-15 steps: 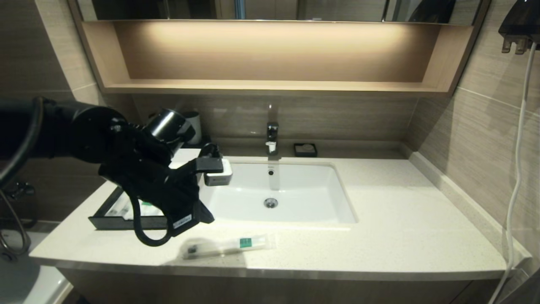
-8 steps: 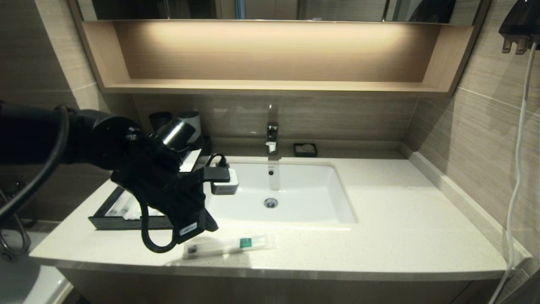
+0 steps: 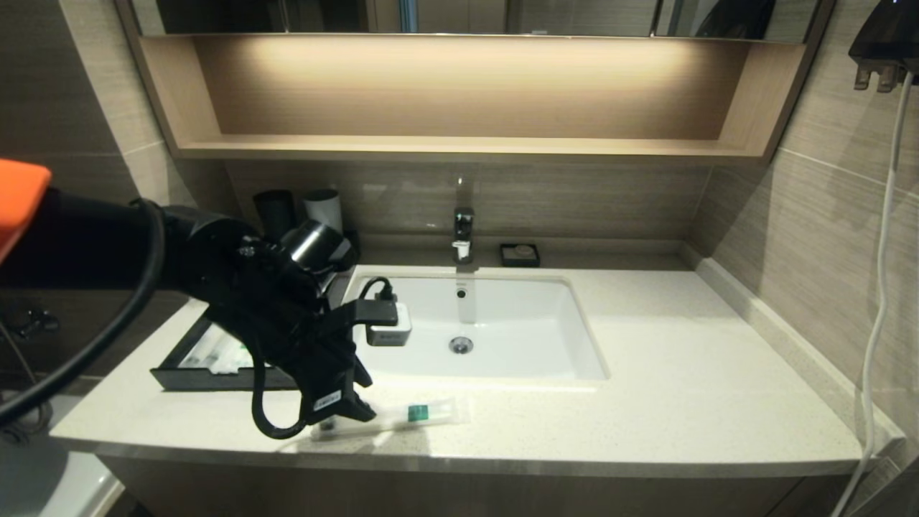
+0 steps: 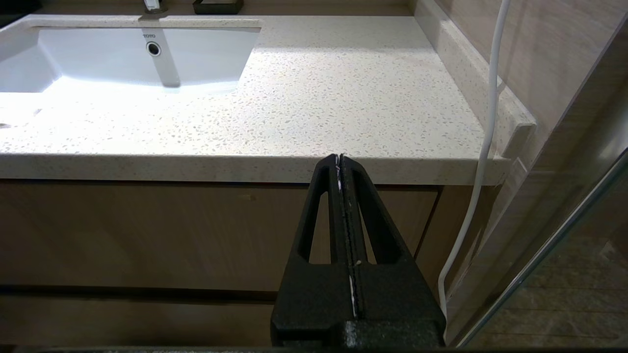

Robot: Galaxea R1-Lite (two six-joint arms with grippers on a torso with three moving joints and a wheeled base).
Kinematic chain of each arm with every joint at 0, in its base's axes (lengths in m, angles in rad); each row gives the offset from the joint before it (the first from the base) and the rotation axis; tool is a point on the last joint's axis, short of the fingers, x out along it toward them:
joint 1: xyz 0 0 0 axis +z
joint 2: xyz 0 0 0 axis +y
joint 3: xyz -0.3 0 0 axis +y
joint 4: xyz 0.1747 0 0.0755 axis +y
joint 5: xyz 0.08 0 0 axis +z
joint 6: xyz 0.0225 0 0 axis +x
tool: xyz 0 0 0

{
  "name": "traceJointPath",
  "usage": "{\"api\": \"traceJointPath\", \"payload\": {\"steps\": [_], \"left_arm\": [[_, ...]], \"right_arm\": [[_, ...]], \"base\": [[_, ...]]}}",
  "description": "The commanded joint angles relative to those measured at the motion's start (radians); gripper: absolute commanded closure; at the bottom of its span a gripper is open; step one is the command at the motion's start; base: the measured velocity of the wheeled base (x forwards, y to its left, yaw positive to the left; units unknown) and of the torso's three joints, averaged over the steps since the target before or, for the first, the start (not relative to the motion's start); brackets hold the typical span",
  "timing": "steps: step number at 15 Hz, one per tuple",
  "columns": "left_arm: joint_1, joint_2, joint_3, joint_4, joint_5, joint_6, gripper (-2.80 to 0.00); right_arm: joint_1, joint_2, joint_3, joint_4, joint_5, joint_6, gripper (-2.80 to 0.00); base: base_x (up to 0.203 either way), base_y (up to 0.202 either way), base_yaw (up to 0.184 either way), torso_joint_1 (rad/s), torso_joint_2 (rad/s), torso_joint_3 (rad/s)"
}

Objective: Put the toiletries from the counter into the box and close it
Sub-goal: Pick up the bathroom toiletry

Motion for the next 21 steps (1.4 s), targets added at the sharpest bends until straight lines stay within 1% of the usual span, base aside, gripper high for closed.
{"api": "traceJointPath", "payload": {"steps": [1, 8, 11, 21], "left_arm": [[-0.001, 0.013, 0.001, 0.004, -0.001, 0.007, -2.80], [0.000, 0.051, -0.014, 0.004, -0.003, 0.012, -2.80], [0.002, 0.079, -0.028, 0.004, -0.016, 0.021, -2.80], [0.002, 0.144, -0.057, -0.003, -0.018, 0.034, -2.80]], "right_arm": [[0.001, 0.000, 0.000, 0.000, 0.000, 0.000, 0.00], [0.000, 0.000, 0.000, 0.000, 0.000, 0.000, 0.00], [0.000, 0.000, 0.000, 0.000, 0.000, 0.000, 0.00], [0.000, 0.000, 0.000, 0.000, 0.000, 0.000, 0.00]], "base": [[0.000, 0.000, 0.000, 0.000, 0.00, 0.000], [0.000, 0.000, 0.000, 0.000, 0.00, 0.000], [0.000, 0.000, 0.000, 0.000, 0.00, 0.000], [0.000, 0.000, 0.000, 0.000, 0.00, 0.000]]}}
